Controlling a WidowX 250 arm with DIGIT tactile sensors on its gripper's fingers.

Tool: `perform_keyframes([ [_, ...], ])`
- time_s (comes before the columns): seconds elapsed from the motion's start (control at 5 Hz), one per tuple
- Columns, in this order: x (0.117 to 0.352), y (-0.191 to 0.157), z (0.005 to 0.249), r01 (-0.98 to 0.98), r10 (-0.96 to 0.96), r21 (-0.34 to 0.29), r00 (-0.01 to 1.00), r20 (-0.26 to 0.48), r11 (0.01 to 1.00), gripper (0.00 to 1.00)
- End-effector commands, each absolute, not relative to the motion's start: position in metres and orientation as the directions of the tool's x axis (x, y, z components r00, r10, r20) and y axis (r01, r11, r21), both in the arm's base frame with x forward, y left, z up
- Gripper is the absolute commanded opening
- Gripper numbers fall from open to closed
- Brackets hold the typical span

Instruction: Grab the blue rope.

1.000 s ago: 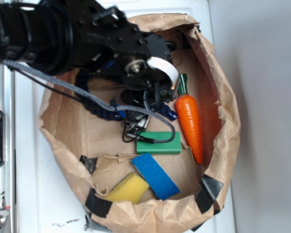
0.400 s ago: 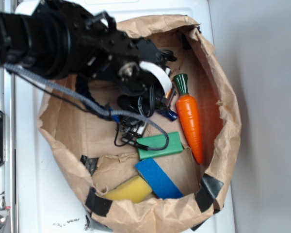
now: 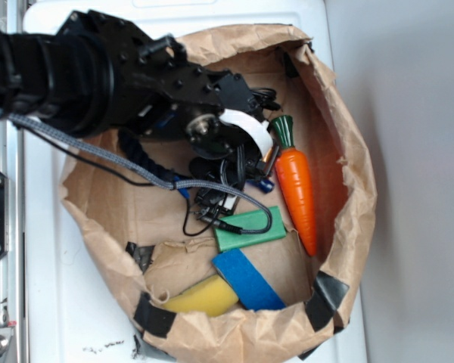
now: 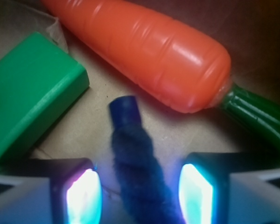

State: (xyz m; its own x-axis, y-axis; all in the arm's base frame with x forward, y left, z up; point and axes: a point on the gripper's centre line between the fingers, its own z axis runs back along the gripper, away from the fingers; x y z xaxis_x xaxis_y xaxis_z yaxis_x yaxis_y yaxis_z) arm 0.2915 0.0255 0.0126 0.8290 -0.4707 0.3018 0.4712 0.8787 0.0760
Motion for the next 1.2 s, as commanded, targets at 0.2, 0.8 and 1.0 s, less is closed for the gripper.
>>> perform_keyframes([
  [0.2, 0.295, 0.022, 0.012, 0.481, -0.474, 0.056, 0.826, 0.304, 0.875, 0.00],
  [0.8, 0.275, 0.041, 0.125, 0.260, -0.233, -0.041, 0.917, 0.325, 0.965, 0.00],
  [1.0, 0.264, 0.037, 0.155, 0.273, -0.237, -0.063, 0.911, 0.339, 0.960, 0.00],
])
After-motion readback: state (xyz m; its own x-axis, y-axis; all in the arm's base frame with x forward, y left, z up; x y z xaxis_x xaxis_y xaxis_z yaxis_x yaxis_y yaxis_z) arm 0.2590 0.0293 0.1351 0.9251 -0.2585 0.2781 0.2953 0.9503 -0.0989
